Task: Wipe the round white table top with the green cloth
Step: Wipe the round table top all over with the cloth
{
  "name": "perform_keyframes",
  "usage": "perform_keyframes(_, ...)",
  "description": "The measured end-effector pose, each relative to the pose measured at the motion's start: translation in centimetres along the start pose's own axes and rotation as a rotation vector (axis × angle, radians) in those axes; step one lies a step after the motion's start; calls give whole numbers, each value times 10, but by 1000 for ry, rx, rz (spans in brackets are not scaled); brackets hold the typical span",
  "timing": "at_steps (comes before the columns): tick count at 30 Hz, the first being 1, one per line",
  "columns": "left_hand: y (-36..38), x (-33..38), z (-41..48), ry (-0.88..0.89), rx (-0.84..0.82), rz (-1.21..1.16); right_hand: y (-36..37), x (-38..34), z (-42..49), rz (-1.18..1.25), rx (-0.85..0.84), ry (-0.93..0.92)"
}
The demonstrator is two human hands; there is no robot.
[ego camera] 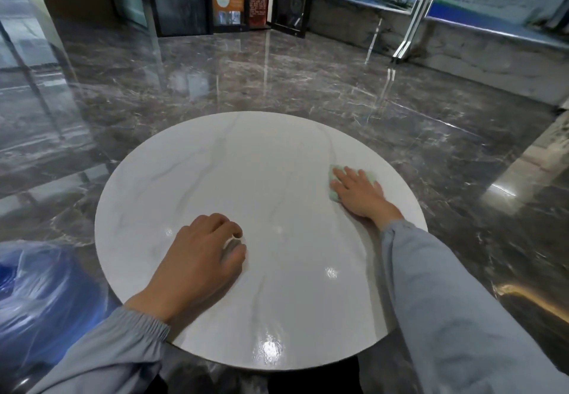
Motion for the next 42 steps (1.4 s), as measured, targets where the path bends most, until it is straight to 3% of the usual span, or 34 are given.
perform_keyframes(4,11,-13,-1,22,24,60,-16,61,17,9,13,208)
perform_keyframes(7,14,-11,3,8,24,53,-19,46,30,9,8,230)
perform_keyframes(9,14,-9,5,5,5,43,-14,3,35,-1,-19,112)
perform_keyframes(14,15,-10,4,-23,-19,11,28,-150,5,-129,-116,-395)
perform_keyframes(17,15,-11,4,-26,-30,19,35,-167,-4,-116,-141,-521)
perform_keyframes(20,15,-12,5,-40,-37,4,9,-110,21,-120,-59,-369)
perform_keyframes(25,17,-11,5,-41,-27,8,-29,47,44,-9,45,148)
perform_keyframes(29,16,-11,4,-35,-29,14,-25,46,63,14,11,227)
perform_keyframes(32,16,-9,5,-35,-41,16,-17,-18,66,4,-19,71)
perform_keyframes(38,14,-9,5,-37,-49,24,40,-189,3,-175,-126,-567)
perform_keyframes(40,14,-9,5,-42,-48,28,40,-190,0,-151,-142,-641)
perform_keyframes(42,14,-10,4,-45,-43,14,26,-162,18,-119,-108,-558)
Point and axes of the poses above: each hand's wrist, its own z-axis towards the middle knuckle, its own y-axis out of the palm, x = y × z, the point moved 2 cm from there along z, towards the middle knuckle, and after that the axes turned 2 degrees about -x, right-handed, at the moved point
